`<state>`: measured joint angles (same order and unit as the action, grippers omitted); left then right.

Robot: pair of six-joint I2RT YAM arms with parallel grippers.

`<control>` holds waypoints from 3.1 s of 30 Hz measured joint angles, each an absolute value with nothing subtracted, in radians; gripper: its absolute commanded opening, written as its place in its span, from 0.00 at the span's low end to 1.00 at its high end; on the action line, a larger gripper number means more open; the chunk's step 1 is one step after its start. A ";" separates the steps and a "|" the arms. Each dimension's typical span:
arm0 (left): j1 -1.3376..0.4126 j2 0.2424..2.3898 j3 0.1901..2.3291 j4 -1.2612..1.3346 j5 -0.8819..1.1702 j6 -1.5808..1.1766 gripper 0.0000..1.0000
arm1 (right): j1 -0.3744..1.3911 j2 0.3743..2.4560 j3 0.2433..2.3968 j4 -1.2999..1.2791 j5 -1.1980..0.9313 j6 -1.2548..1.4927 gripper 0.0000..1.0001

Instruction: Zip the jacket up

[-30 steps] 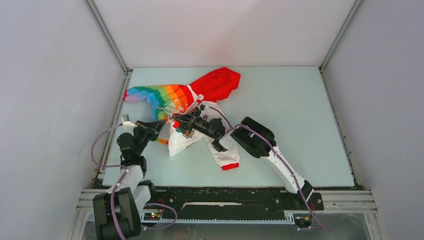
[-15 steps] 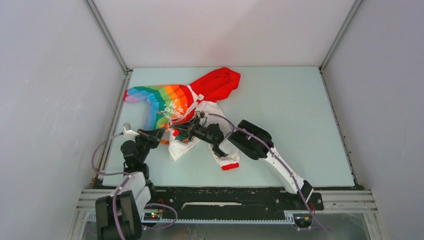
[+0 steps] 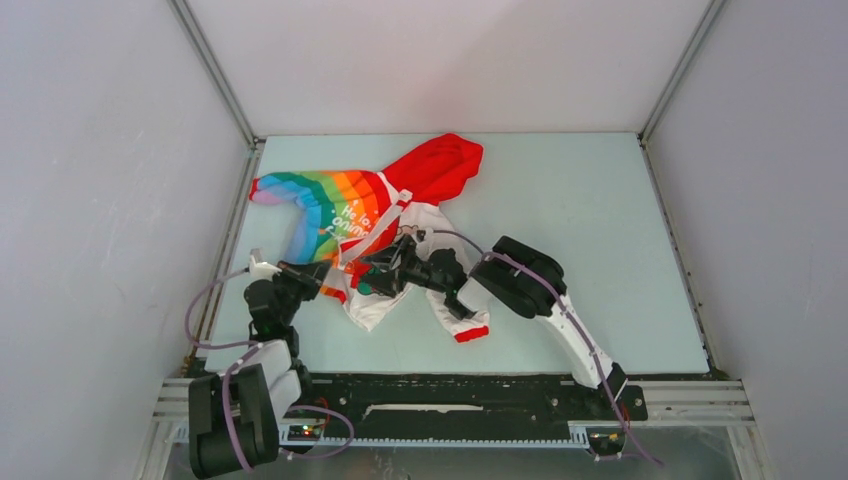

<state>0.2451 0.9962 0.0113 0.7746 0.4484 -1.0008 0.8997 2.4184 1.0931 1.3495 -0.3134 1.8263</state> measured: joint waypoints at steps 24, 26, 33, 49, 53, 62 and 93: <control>0.242 0.881 0.011 0.583 0.458 -0.941 0.00 | 0.776 1.951 1.128 0.601 -0.679 0.634 0.54; 0.242 0.887 0.011 0.575 0.458 -0.940 0.00 | 0.773 1.998 1.147 0.603 -0.704 0.608 0.54; 0.242 0.891 0.011 0.568 0.459 -0.933 0.00 | 0.783 2.180 1.271 0.649 -0.794 0.621 0.52; 0.242 0.900 0.012 0.565 0.474 -0.933 0.00 | 0.789 2.401 1.468 0.782 -0.847 0.790 0.52; 0.242 0.903 0.012 0.565 0.474 -0.933 0.00 | 0.792 2.436 1.483 0.787 -0.860 0.809 0.49; 0.242 0.908 0.012 0.566 0.475 -0.934 0.00 | 0.804 2.474 1.494 0.863 -0.903 0.878 0.42; 0.242 0.910 0.012 0.566 0.476 -0.934 0.00 | 0.812 2.514 1.494 0.997 -0.920 0.995 0.21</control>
